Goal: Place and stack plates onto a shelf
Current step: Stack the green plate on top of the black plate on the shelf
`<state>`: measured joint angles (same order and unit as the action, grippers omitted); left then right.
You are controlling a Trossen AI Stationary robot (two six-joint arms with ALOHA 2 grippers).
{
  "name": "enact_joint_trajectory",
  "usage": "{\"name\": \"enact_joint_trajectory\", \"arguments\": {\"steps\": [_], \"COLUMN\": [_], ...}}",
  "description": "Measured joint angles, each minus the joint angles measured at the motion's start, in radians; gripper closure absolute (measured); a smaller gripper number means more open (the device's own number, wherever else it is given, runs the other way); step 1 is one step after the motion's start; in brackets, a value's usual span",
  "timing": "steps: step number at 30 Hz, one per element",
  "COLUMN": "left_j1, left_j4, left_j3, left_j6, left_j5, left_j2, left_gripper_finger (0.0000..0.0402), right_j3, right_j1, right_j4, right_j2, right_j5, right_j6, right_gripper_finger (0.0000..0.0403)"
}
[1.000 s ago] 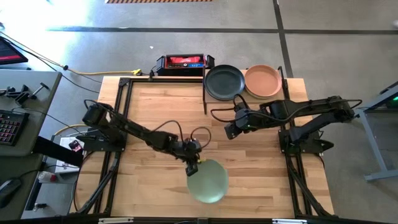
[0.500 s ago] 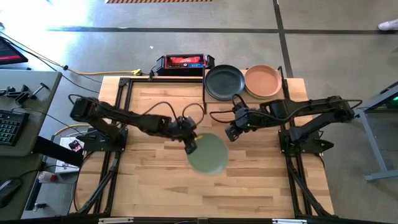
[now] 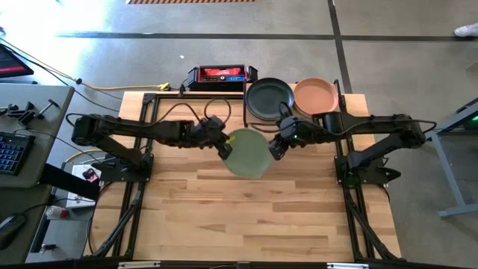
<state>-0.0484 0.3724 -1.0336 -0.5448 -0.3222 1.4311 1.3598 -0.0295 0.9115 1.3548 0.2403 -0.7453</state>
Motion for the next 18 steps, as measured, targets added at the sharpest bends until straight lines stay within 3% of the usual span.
{"name": "enact_joint_trajectory", "arguments": {"steps": [8,18], "left_j1": [-0.06,-0.09], "left_j4": [-0.011,-0.142], "left_j3": [0.0,0.0], "left_j6": [0.034,0.063], "left_j5": [-0.036,-0.056], "left_j2": [-0.05,-0.061], "left_gripper_finger": [0.0401,0.0401], "right_j3": [0.0,0.0], "right_j1": [0.066,0.106], "right_j4": [-0.019,-0.024], "right_j2": [0.0,0.0], "right_j5": [0.042,0.041], "right_j6": [0.101,0.144], "right_gripper_finger": [0.0258,0.0258]}}
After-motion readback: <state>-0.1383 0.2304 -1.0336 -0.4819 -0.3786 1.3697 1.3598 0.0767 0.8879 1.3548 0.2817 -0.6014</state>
